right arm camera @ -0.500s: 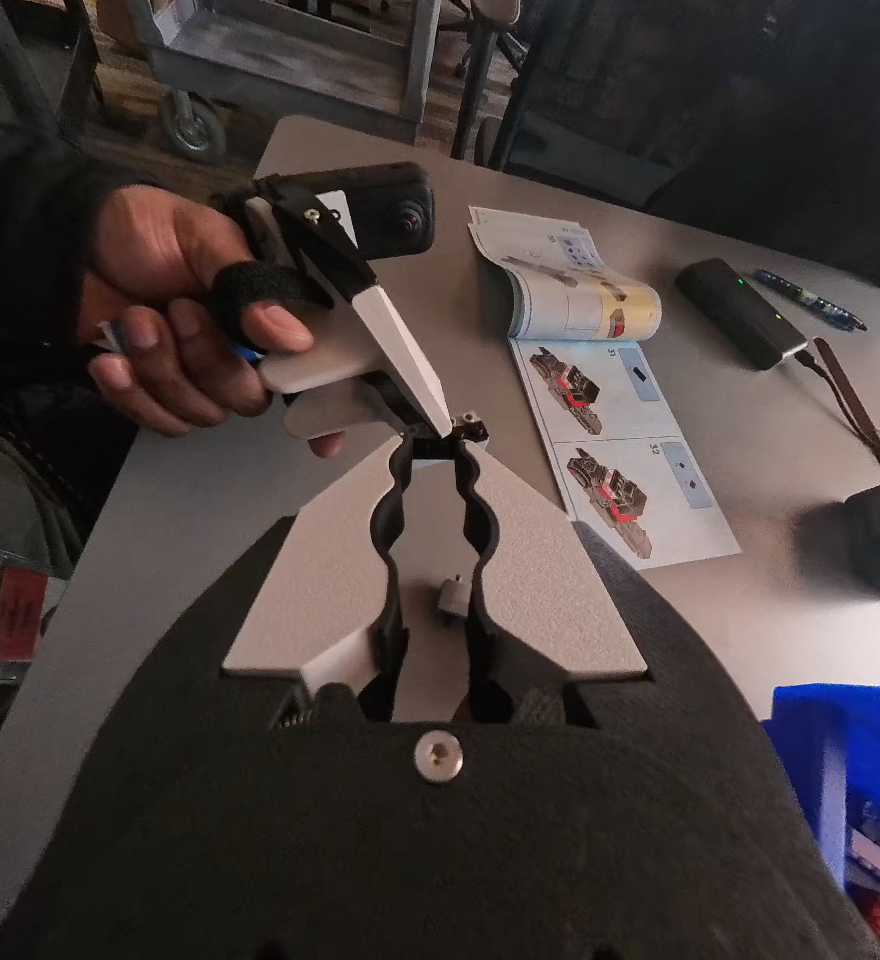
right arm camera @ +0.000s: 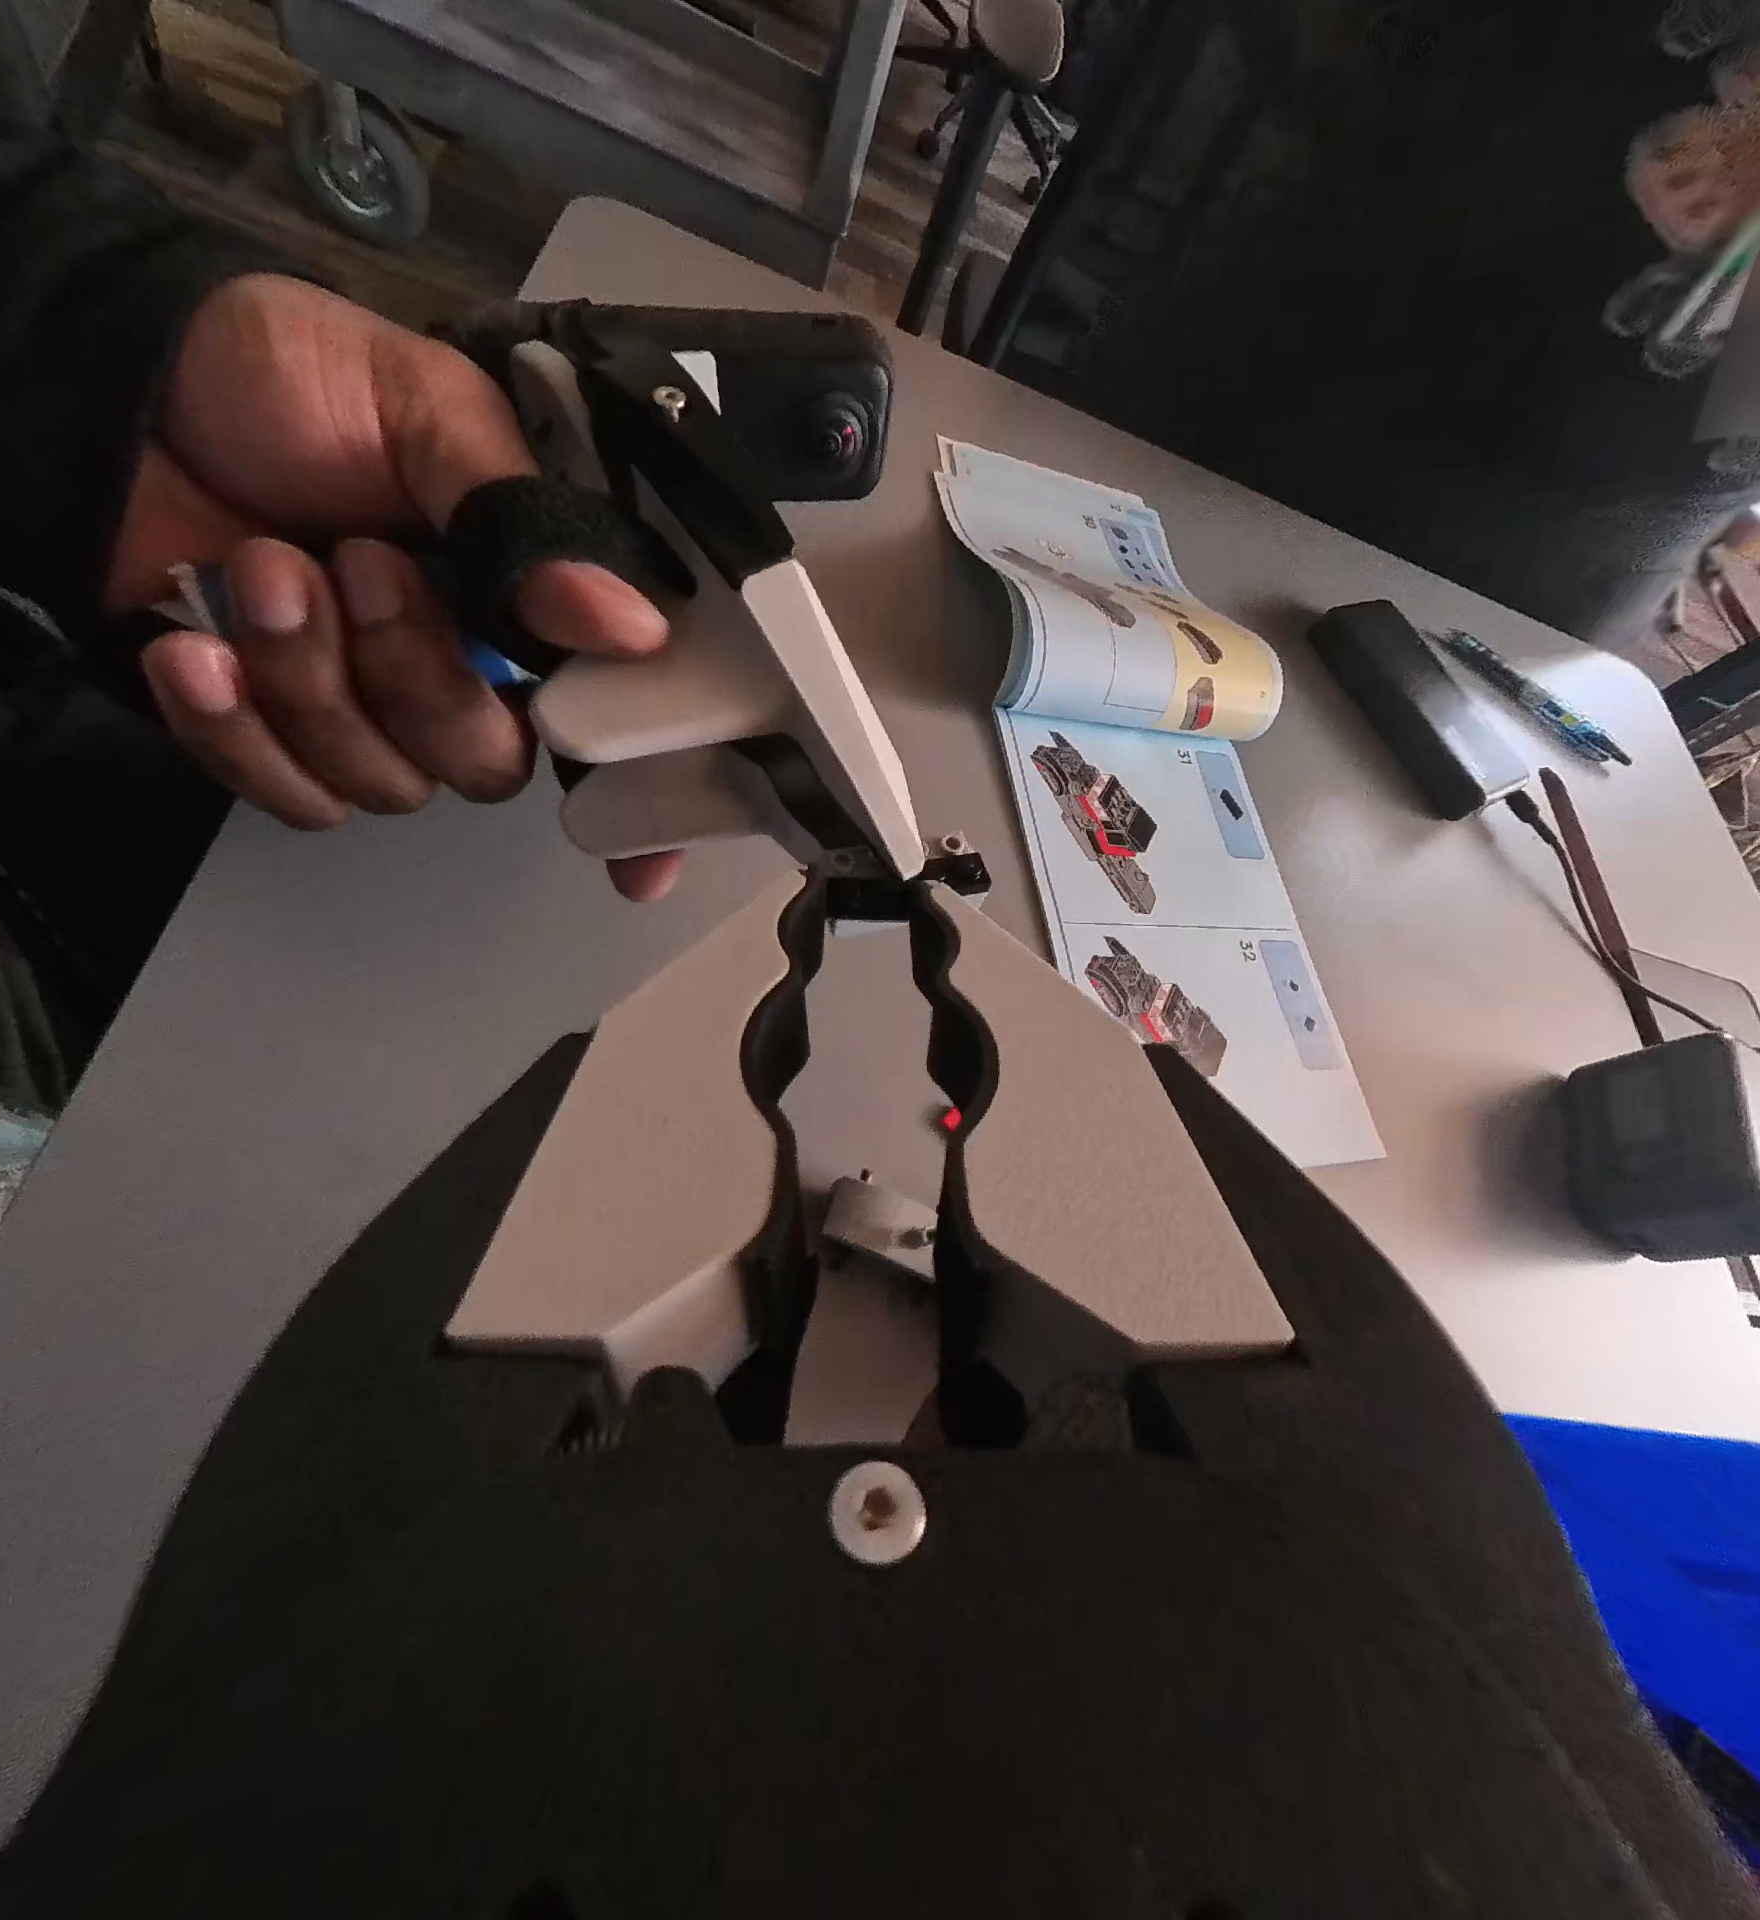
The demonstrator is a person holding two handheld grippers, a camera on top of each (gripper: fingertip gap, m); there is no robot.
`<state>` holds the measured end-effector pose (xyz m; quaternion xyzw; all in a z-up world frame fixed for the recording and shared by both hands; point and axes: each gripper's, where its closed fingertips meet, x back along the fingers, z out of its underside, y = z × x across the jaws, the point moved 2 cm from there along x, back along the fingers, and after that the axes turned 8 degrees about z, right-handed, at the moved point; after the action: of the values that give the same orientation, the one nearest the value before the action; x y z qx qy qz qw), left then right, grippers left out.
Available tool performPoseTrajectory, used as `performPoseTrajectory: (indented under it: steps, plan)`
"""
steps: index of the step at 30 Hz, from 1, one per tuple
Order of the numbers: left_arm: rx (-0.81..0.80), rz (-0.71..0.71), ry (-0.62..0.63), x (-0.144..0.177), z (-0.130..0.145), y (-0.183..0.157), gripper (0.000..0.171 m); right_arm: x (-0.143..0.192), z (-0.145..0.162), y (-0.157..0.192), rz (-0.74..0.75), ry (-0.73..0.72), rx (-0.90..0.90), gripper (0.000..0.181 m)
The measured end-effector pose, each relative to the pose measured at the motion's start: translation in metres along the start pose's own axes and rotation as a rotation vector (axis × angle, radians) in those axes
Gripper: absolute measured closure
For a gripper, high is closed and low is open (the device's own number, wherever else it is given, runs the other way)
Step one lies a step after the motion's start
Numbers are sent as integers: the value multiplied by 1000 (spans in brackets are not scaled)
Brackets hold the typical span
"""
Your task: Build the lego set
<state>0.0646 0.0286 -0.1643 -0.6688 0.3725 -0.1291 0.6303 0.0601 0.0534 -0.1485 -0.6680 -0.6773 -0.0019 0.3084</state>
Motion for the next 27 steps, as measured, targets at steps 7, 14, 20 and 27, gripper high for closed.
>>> performPoseTrajectory:
  steps: [7,14,20,27]
  plan:
    - [-2,11,5,-1,-1,-3,159,1,-2,-2,-6,5,21,165]
    - [-8,37,7,-4,-2,-8,159,3,-6,-5,7,-16,18,165]
    - [27,88,0,-6,-4,-11,158,6,-8,-7,7,-54,-5,165]
    - [55,135,25,-13,-3,-17,158,13,-11,-13,-7,-110,-52,165]
